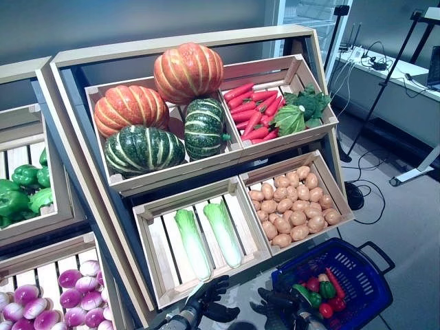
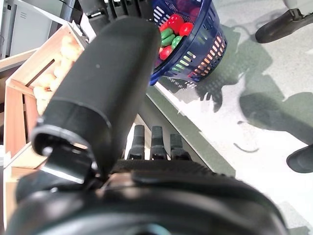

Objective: Put vegetables into the basket

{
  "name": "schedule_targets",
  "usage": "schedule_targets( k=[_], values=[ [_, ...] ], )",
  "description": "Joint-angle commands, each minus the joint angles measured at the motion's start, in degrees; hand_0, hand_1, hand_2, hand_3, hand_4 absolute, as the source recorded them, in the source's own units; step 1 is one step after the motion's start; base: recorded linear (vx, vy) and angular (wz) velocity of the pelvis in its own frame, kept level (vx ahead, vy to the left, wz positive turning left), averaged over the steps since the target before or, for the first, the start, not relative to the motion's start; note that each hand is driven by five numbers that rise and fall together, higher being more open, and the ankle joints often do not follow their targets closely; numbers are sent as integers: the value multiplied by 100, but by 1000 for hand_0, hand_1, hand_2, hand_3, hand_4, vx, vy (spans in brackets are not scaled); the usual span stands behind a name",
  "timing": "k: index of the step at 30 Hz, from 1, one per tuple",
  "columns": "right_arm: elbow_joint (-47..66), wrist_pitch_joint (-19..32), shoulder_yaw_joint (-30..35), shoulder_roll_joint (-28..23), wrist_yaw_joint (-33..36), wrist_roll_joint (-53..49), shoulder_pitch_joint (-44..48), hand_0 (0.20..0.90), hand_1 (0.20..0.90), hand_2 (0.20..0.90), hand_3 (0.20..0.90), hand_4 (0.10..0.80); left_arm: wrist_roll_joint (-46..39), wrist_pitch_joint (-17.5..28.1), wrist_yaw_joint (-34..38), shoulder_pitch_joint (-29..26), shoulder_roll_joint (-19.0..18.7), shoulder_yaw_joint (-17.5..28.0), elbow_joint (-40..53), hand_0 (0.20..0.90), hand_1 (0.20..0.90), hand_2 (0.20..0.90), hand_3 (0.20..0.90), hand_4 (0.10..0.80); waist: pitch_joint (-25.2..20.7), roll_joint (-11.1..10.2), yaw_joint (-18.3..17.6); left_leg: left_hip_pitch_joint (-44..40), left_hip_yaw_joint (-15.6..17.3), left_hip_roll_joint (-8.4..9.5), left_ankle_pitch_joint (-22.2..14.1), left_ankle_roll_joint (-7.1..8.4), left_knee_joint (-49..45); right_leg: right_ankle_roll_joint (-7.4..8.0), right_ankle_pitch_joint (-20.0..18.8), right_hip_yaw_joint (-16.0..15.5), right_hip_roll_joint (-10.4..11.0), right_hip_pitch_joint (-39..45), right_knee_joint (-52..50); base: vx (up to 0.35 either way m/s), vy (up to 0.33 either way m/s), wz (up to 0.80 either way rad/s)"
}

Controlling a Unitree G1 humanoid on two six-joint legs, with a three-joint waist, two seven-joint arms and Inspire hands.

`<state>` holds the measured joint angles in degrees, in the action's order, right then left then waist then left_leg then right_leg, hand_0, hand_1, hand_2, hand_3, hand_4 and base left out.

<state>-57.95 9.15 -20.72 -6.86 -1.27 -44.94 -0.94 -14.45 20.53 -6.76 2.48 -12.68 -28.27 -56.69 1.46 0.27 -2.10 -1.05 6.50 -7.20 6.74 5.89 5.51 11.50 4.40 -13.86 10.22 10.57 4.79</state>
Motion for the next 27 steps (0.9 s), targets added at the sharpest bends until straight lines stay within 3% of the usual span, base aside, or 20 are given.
schedule_targets(
  k=[1,10,16,18,21,22,23,24,27],
  values=[
    [410,283,47,25,-156,77,558,900,900,900,900,800,-76,329,29,-676,-79,28,266,900,900,900,900,800,223,14,144,-389,128,6,-639,-44,-52,-252,-605,157,44,-478,21,0,0,0],
    [291,204,72,-10,-176,-94,570,900,900,900,900,800,622,695,177,-725,-209,-147,334,900,900,900,900,800,220,14,146,-414,145,-7,-647,-38,-51,-242,-608,152,42,-458,21,1,-2,1],
    [237,175,70,-101,-144,-41,589,900,900,900,900,800,2581,1260,1386,-908,-533,-547,600,900,900,900,900,800,193,48,71,-407,198,-13,-642,-22,-51,-224,-601,209,33,-483,21,1,5,0],
    [209,147,96,-175,-178,-10,593,900,900,900,900,800,3633,1225,2180,-1018,-746,-641,694,900,900,900,900,800,187,68,38,-417,213,-12,-645,-17,-51,-218,-595,241,23,-482,21,14,39,-1],
    [170,79,141,-347,-276,-4,621,900,900,900,900,800,5406,745,3612,-1260,-1244,-837,827,900,900,900,900,800,170,97,-33,-446,250,-7,-656,-3,-63,-204,-571,297,16,-459,21,40,50,-1],
    [235,3,121,-480,-304,-36,626,900,900,900,900,800,6025,490,4200,-1424,-1649,-879,899,900,900,900,900,800,168,108,-71,-460,288,-5,-660,1,-84,-194,-569,330,21,-453,19,49,57,-3],
    [304,-48,112,-572,-315,-54,608,900,900,900,900,800,6272,411,4480,-1522,-1964,-868,982,900,900,900,900,800,160,115,-91,-464,323,-9,-659,1,-98,-187,-572,347,26,-460,16,35,41,-4],
    [316,-56,111,-578,-313,-58,605,900,900,900,900,800,6313,400,4528,-1524,-2006,-863,1001,900,900,900,900,800,160,110,-91,-466,330,-9,-661,1,-101,-186,-572,351,27,-461,15,35,28,-6],
    [432,-108,146,-740,-377,-58,502,900,900,900,900,800,7041,-88,4854,-1648,-2624,-883,1422,900,900,900,900,800,121,128,-138,-484,387,-10,-667,-11,-130,-181,-573,380,16,-464,0,59,26,-3]
  ],
)
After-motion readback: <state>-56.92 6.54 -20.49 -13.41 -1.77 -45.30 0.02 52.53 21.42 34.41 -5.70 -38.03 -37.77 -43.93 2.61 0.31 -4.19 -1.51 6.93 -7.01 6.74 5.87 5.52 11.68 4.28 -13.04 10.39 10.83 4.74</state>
